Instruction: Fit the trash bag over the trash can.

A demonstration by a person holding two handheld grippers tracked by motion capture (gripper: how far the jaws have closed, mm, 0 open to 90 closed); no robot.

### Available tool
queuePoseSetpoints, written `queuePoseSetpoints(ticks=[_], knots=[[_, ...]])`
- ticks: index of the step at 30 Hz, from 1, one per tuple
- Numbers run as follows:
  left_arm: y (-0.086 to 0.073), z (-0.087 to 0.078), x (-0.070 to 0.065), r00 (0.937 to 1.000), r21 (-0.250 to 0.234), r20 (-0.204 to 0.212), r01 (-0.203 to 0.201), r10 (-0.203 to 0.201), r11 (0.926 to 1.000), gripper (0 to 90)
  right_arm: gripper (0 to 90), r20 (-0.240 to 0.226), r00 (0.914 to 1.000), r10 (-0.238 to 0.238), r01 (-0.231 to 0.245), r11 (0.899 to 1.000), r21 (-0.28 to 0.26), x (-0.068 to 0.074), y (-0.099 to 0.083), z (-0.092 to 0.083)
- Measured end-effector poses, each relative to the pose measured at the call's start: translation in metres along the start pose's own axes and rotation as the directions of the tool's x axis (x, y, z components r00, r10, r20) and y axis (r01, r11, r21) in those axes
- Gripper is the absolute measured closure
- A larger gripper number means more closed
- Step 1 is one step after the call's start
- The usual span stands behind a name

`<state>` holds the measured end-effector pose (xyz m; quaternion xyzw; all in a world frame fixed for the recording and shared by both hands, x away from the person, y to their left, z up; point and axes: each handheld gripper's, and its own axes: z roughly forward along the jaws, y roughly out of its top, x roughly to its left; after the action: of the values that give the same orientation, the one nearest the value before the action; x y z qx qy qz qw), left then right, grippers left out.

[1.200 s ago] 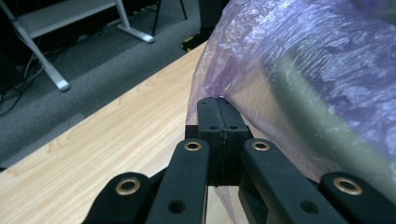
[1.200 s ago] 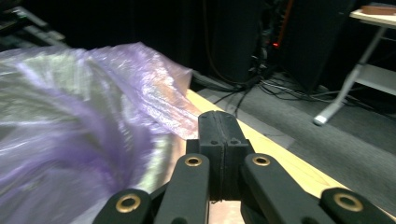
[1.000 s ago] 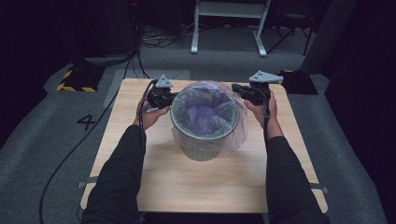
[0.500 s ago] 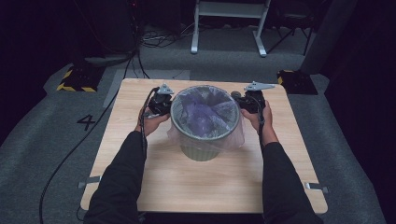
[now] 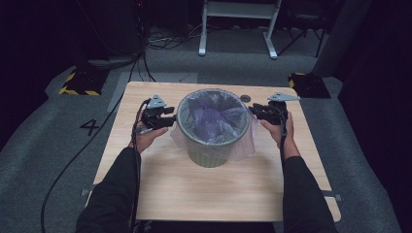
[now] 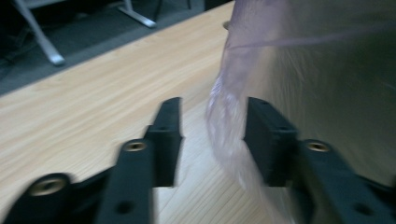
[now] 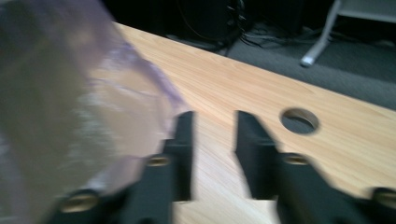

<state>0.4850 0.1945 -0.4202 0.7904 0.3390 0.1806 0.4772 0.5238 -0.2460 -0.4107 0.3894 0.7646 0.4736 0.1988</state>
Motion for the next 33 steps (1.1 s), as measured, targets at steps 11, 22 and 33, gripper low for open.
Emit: queuePoseSetpoints(ticks=[11,22,33], knots=[[-0.019,-0.032,-0.038,0.9829,0.018,0.083,-0.166,0.164,0.9859,21.0,31.9,0.064,0.998,-0.001,0.004,0.999,-0.048,-0.016,0.006,-0.044],[-0.028,-0.044,-0.074,0.957,0.015,0.18,-0.234,0.228,0.9721,16.9,23.0,-0.14,0.9696,-0.201,0.193,0.979,-0.07,0.022,0.004,-0.082],[-0.028,-0.034,-0.086,0.9444,0.032,0.185,-0.282,0.272,0.9589,57.1,34.2,-0.216,0.9204,-0.326,0.331,0.944,-0.015,0.092,-0.033,-0.083]])
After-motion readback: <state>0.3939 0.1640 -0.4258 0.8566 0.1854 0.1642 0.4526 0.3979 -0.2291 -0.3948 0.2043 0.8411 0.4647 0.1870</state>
